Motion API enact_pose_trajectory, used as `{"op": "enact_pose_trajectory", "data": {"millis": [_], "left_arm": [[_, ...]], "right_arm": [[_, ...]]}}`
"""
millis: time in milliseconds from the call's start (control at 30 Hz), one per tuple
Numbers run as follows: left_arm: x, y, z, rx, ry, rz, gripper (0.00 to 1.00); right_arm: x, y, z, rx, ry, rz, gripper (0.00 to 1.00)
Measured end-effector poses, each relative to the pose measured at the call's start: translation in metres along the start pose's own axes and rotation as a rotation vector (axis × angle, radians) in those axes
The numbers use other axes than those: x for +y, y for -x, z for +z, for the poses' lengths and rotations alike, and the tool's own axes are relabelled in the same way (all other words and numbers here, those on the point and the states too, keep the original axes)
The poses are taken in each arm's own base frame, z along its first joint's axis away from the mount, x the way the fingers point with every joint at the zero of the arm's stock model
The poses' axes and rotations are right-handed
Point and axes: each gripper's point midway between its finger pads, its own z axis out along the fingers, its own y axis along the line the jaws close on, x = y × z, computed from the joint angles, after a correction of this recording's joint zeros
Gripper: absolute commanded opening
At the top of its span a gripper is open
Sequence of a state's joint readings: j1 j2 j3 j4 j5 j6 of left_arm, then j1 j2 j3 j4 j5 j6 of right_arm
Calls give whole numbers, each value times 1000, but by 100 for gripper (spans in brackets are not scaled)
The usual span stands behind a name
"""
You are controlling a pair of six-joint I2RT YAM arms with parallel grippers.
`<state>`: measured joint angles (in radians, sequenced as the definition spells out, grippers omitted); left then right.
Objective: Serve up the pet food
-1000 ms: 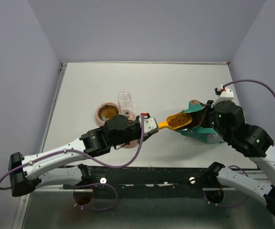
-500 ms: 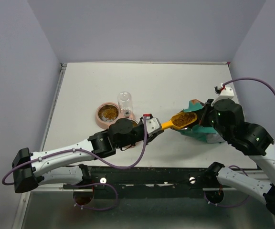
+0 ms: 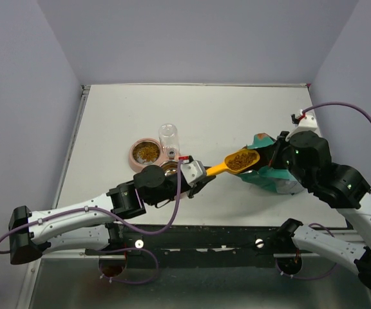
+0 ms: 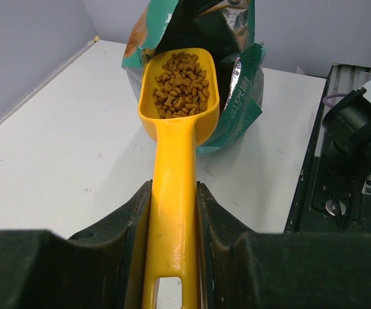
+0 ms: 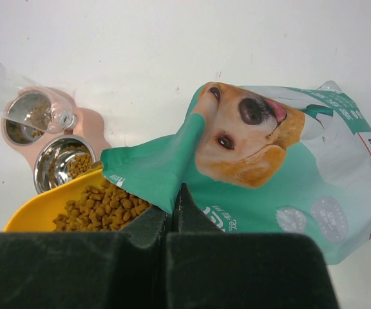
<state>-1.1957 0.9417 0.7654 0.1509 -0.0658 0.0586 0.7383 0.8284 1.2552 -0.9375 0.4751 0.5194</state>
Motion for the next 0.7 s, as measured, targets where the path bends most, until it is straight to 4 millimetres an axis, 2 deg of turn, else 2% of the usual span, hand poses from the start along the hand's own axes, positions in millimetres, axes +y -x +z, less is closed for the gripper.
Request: {"op": "enact_pose_trajectory", "data": {"millis": [333, 567, 700], "left_arm": [[-1, -3, -4, -4, 4, -4, 0], [-2, -7, 3, 24, 1, -2, 0], [-2, -3, -3, 18, -1, -6, 0]], "right_arm": [[0, -1, 0, 5, -2, -3, 0], [0, -1, 0, 6, -2, -3, 0], [0, -1, 0, 5, -2, -4, 0]]}}
